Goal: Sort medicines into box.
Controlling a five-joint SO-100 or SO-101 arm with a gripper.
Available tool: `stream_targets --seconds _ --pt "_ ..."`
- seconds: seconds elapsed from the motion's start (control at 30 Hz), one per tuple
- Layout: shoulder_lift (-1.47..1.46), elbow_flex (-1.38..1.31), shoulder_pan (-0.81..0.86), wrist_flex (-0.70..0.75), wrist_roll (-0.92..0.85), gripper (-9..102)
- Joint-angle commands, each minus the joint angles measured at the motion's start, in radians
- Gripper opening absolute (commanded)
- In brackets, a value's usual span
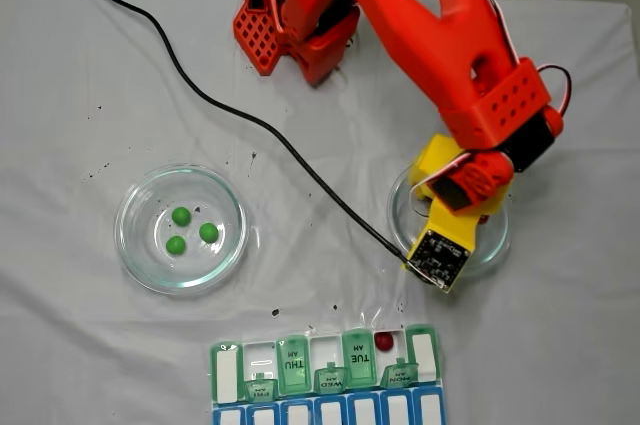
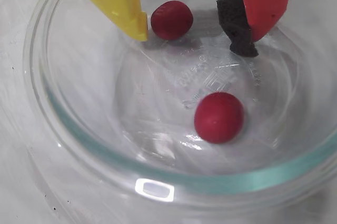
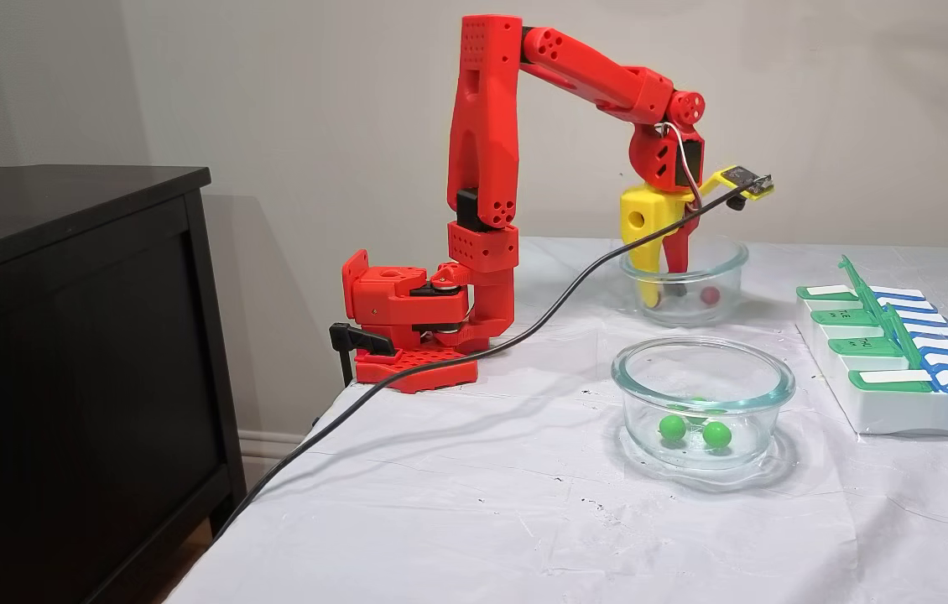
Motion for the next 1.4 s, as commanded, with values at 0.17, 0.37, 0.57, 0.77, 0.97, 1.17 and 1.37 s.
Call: stream_targets --seconds 0.17,0.37,0.57,0.77,0.97,1.17,1.37 --pt "-0.009 -0.067 -0.035 0.089 0.040 28" --pt "-0.020 -0.064 -0.058 0.106 0.077 27" --pt "-0.044 -0.092 -0.067 0.123 0.104 28" --pt "-0.097 -0.080 -0.077 0.120 0.115 23" --pt "-0.112 -0.083 -0.077 0.135 0.095 13" --pt "-0.101 -0.137 -0.060 0.199 0.078 0" --pt "-0.058 -0.183 -0.021 0.224 0.057 0"
